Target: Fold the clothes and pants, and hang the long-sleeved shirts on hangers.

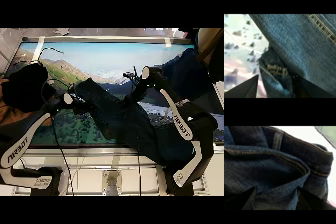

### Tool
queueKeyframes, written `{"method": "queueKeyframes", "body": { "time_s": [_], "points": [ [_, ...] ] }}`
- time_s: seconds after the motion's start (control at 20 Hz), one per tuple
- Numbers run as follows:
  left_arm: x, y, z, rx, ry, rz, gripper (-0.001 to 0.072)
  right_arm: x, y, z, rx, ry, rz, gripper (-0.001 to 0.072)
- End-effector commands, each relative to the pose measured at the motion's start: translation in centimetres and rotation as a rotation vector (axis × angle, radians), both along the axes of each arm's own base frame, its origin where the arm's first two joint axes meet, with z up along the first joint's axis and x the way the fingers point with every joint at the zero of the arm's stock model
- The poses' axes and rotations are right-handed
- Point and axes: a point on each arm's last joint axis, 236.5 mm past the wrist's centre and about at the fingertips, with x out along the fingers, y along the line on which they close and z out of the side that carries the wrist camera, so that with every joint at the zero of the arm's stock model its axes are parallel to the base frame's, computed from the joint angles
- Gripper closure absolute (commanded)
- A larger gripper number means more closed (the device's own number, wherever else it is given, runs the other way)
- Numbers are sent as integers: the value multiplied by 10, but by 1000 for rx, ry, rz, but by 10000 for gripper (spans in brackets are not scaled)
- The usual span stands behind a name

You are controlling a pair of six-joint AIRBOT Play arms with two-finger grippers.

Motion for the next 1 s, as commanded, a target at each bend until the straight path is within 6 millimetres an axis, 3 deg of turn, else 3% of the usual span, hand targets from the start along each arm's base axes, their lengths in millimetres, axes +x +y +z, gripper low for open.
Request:
{"method": "queueKeyframes", "body": {
  "time_s": [0.0,0.05,0.1,0.15,0.3,0.4,0.5,0.6,0.7,0.8,0.9,0.95],
  "points": [
    [8,-17,-4,-54,-19,47,227,3,8,-5,0,-25,30,169],
    [9,-23,-2,-56,-35,40,273,7,8,-6,2,-38,25,169],
    [8,-29,-1,-56,-47,28,488,8,8,-8,2,-41,23,203],
    [7,-35,0,-51,-62,7,671,8,8,-12,0,-35,22,350],
    [10,-42,7,-37,-109,-52,686,13,5,-18,-15,-46,20,689],
    [26,-27,27,-15,-171,-45,686,24,-12,-7,-61,-77,22,688],
    [46,10,69,26,-285,-15,687,41,-35,32,-99,-133,8,688],
    [56,59,125,73,-404,41,687,63,-69,99,-114,-253,-51,688],
    [50,110,183,121,-509,110,687,76,-101,176,-96,-424,-140,688],
    [32,150,231,161,-590,174,687,67,-138,246,-85,-572,-230,688],
    [10,166,251,183,-598,194,687,49,-162,286,-54,-632,-314,688],
    [2,165,249,187,-575,181,687,43,-158,294,-2,-634,-319,688]
  ]
}}
